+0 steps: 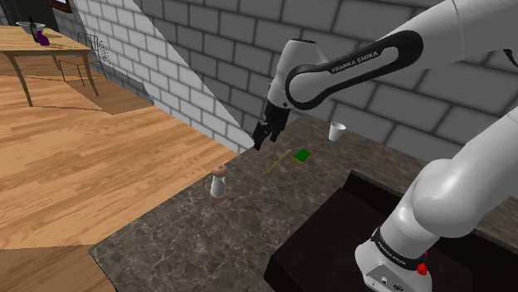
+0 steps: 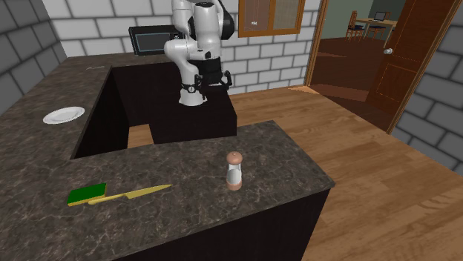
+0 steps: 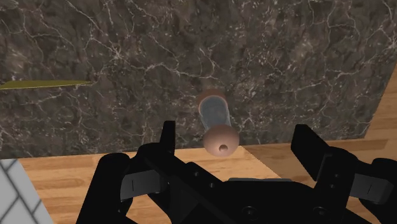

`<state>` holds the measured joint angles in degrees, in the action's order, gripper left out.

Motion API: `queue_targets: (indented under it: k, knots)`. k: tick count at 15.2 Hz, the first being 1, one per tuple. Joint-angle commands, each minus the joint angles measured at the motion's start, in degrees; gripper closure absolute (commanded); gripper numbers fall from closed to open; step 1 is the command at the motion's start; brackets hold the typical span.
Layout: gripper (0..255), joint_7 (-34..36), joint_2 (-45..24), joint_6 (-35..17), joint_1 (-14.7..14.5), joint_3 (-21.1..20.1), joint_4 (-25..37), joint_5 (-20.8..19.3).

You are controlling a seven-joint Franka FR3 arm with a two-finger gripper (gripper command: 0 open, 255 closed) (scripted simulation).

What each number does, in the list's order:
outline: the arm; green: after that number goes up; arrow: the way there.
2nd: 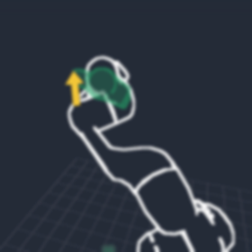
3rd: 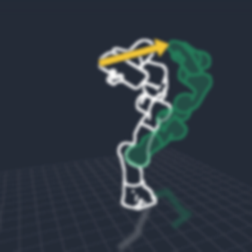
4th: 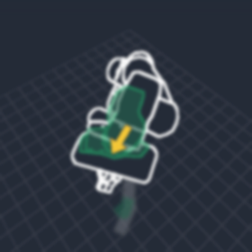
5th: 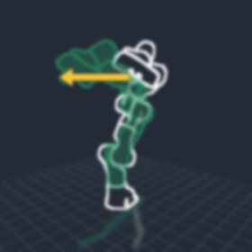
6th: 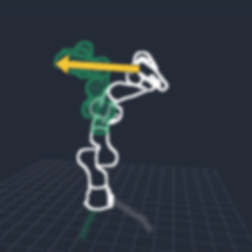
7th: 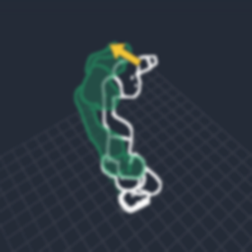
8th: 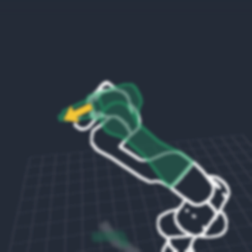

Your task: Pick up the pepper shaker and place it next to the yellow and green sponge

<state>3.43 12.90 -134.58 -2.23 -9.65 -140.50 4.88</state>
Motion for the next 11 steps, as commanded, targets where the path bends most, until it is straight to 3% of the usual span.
queue_targets:
  k: [1,11]
  knots:
    - [0,0.79,-4.76,-3.55,0.12,-0.64,1.55,-1.13]
    - [0,7.27,-27.98,-15.78,-1.33,-0.59,13.3,-10.78]
